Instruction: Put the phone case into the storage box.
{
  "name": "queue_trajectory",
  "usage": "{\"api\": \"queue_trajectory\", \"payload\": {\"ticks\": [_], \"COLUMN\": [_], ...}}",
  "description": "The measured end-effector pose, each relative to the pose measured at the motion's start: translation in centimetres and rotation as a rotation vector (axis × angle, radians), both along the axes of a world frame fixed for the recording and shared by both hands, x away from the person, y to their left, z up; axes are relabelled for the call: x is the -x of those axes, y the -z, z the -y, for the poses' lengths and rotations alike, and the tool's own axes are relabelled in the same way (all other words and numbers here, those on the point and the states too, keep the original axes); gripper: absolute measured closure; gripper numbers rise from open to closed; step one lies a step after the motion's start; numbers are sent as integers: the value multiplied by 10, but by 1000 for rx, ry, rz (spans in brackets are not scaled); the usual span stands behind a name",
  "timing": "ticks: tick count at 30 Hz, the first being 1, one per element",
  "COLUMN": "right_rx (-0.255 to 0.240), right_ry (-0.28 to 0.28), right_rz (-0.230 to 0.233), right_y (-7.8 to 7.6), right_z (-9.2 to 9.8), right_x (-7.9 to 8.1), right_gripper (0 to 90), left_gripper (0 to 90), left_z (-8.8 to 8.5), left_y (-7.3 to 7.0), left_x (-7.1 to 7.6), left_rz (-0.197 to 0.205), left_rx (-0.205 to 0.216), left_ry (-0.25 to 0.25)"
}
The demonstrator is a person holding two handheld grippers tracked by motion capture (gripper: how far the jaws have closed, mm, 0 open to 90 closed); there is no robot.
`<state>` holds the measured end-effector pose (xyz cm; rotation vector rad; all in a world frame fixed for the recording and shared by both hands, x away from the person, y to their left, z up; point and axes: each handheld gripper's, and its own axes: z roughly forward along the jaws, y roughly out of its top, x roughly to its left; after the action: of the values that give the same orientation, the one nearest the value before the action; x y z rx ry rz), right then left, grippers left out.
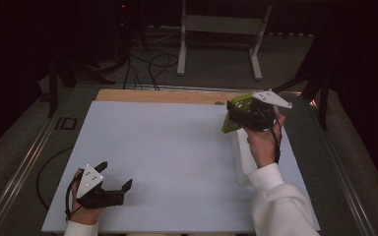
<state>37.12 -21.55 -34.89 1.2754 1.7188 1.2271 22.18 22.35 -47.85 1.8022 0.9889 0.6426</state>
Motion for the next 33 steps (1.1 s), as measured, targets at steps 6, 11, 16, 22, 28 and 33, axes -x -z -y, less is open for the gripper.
{"api": "queue_trajectory", "payload": {"ticks": [6, 11, 16, 22, 28, 33], "right_rx": [8, 8, 9, 13, 15, 32], "right_ry": [21, 38, 52, 69, 88, 106], "right_rz": [-2, -12, -17, -23, -30, -35], "right_y": [0, 1, 2, 2, 4, 6], "right_z": [4, 7, 9, 12, 14, 15], "right_x": [-7, -11, -15, -20, -25, -29], "right_gripper": [159, 159, 159, 159, 159, 159], "left_gripper": [2, 2, 2, 2, 2, 2], "left_z": [0, 1, 0, 0, 0, 0], "left_y": [0, 1, 1, 1, 1, 1], "left_x": [0, 0, -1, -1, 0, 0], "left_rz": [-1, -3, -6, -6, -4, -5], "left_rx": [-1, -1, -2, -1, 0, 0], "left_ry": [-1, -2, -6, -6, -8, -7]}}
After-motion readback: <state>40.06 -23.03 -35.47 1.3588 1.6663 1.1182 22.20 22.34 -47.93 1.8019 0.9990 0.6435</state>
